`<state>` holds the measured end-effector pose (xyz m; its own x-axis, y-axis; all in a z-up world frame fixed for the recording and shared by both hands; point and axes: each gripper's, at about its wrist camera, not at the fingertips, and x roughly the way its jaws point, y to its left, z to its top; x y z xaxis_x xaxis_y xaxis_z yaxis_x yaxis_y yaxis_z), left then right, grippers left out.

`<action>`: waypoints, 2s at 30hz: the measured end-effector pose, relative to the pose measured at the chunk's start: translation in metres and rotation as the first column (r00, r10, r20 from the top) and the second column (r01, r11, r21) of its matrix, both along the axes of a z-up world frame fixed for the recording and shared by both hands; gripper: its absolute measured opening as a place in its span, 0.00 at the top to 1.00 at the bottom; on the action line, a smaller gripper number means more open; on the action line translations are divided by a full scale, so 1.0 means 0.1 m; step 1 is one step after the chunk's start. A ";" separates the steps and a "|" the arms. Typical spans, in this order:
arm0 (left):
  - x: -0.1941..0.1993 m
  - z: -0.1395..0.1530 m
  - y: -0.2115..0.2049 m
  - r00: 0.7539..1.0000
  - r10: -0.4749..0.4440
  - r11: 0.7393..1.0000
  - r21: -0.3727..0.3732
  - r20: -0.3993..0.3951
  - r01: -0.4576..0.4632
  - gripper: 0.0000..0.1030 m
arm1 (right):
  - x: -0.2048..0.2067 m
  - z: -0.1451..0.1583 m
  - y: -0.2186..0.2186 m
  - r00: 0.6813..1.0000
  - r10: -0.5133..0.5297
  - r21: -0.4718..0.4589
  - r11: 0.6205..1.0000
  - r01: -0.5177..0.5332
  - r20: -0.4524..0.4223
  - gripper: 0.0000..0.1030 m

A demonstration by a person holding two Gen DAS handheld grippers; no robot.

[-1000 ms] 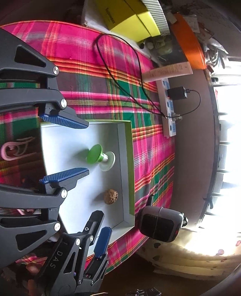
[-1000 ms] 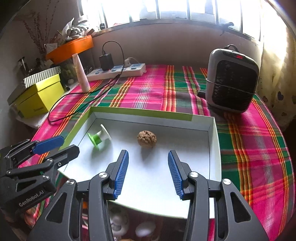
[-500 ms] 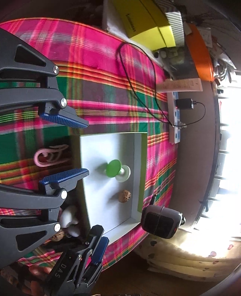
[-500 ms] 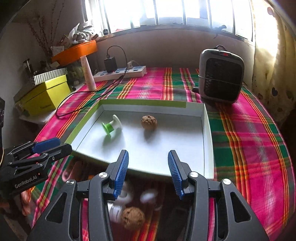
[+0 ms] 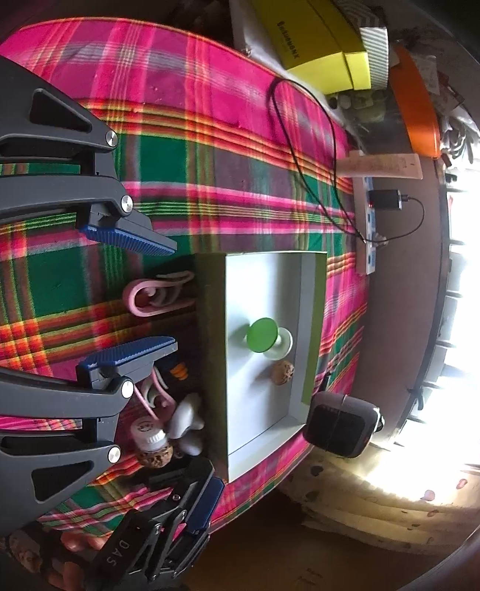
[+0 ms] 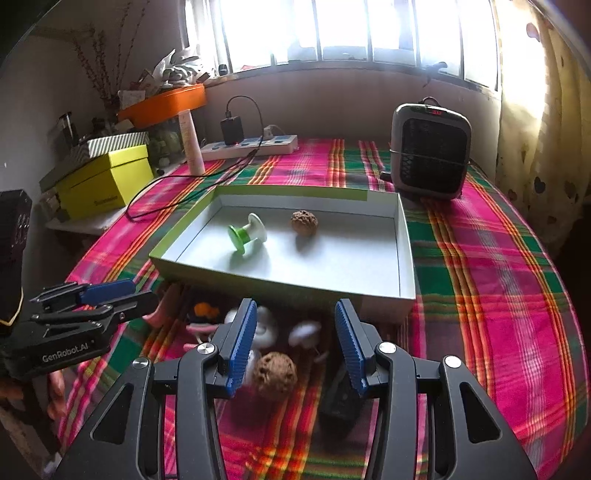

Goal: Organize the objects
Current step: 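Move the left tool to the pink plastic clip while the right tool approaches another walnut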

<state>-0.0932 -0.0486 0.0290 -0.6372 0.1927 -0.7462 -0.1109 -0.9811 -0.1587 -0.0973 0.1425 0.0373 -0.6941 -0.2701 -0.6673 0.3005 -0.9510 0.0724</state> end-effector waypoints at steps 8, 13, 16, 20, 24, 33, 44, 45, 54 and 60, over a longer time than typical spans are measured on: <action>0.01 -0.11 0.03 1.000 -0.007 1.000 0.004 0.030 0.007 0.57 | 0.13 -0.06 0.00 1.000 0.007 0.005 1.000 -0.007 0.006 0.56; -0.01 -0.17 0.04 0.999 -0.003 1.000 -0.009 0.042 0.004 0.57 | 0.18 -0.10 0.02 1.000 0.011 0.001 1.000 -0.011 0.014 0.56; -0.03 -0.19 0.05 0.999 0.005 1.000 -0.008 0.043 -0.005 0.57 | 0.20 -0.12 0.01 1.000 0.022 0.003 1.000 -0.022 0.019 0.56; -0.04 -0.20 0.04 0.999 0.009 1.000 -0.003 0.041 -0.009 0.57 | 0.22 -0.14 -0.02 0.999 0.038 0.009 0.999 -0.038 0.024 0.56; -0.05 -0.21 0.03 0.999 0.015 1.000 -0.003 0.033 -0.015 0.57 | 0.22 -0.15 -0.04 0.998 0.052 0.011 0.999 -0.053 0.028 0.56; -0.05 -0.22 0.02 1.000 0.022 1.000 -0.015 0.019 -0.022 0.57 | 0.22 -0.21 -0.08 0.993 0.094 -0.005 0.996 -0.094 0.070 0.56; -0.04 -0.23 0.03 1.000 0.022 1.000 -0.021 0.010 -0.021 0.57 | 0.26 -0.22 -0.05 0.986 0.146 0.007 0.989 -0.147 0.083 0.56; -0.04 -0.23 0.03 1.000 0.022 1.000 -0.020 0.010 -0.021 0.57 | 0.27 -0.22 -0.06 0.984 0.161 0.021 0.986 -0.163 0.079 0.56; -0.04 -0.23 0.02 1.000 0.022 1.000 -0.022 0.010 -0.021 0.57 | 0.28 -0.28 -0.09 0.982 0.180 0.173 0.967 -0.188 0.063 0.56; -0.04 -0.23 0.02 1.000 0.022 1.000 -0.022 0.010 -0.022 0.57 | 0.22 -0.30 -0.12 0.979 0.191 0.182 0.963 -0.201 0.071 0.56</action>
